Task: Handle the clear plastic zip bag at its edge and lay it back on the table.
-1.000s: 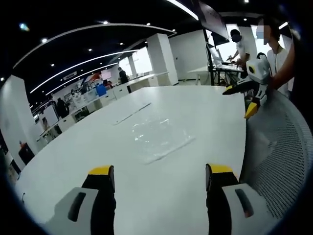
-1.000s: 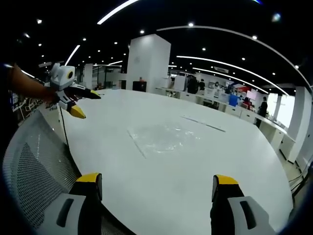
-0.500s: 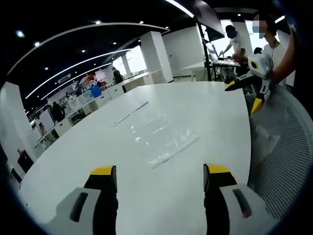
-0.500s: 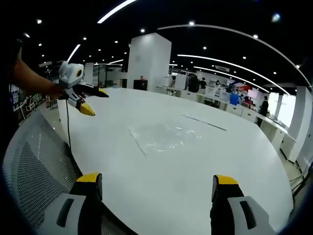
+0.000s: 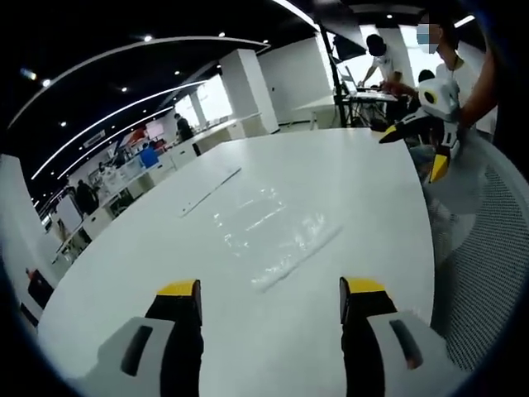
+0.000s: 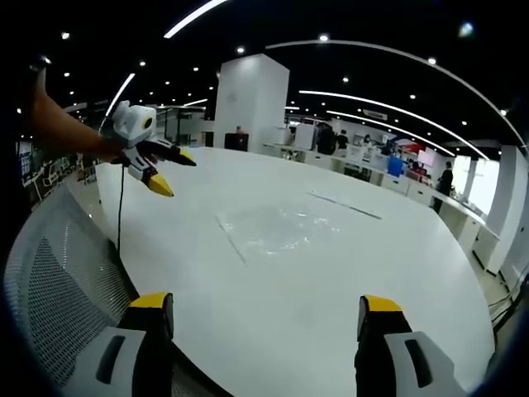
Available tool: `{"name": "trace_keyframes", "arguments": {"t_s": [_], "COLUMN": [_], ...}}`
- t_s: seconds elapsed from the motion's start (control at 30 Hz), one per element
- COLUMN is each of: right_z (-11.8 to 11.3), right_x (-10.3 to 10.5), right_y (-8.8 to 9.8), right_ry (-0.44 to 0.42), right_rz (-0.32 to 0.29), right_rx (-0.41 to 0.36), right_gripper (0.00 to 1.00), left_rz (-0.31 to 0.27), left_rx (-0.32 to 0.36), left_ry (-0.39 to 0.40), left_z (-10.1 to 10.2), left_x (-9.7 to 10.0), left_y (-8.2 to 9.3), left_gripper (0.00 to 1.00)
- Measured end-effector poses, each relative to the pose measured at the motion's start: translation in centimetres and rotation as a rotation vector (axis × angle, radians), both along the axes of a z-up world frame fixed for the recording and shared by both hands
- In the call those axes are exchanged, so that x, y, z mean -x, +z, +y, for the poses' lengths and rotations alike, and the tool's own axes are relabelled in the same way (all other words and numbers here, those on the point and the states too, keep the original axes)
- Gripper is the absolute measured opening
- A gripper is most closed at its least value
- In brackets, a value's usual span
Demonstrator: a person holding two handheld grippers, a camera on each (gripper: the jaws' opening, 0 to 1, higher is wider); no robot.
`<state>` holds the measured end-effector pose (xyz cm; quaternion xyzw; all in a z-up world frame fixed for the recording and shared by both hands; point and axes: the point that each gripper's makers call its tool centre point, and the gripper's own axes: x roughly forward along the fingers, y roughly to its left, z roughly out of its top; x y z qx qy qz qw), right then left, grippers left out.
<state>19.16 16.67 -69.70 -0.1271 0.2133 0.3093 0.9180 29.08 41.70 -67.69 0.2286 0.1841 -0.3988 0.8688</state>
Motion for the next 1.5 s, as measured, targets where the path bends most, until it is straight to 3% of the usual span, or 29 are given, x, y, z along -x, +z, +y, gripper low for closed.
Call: {"name": "trace_keyframes", "arguments": {"t_s": [1.5], "right_z": [0.0], "right_x": [0.1], "right_y": [-0.2], "right_ry": [0.001], "right_rz": [0.009], "right_rx": [0.01], "right_gripper": [0.91], "left_rz": [0.038], "left_rx": [-0.175], "left_ry": [-0.212], "left_z": [-2.1], "left_x": [-2.8], "left_y": [-3.9], "left_gripper": [0.5]}}
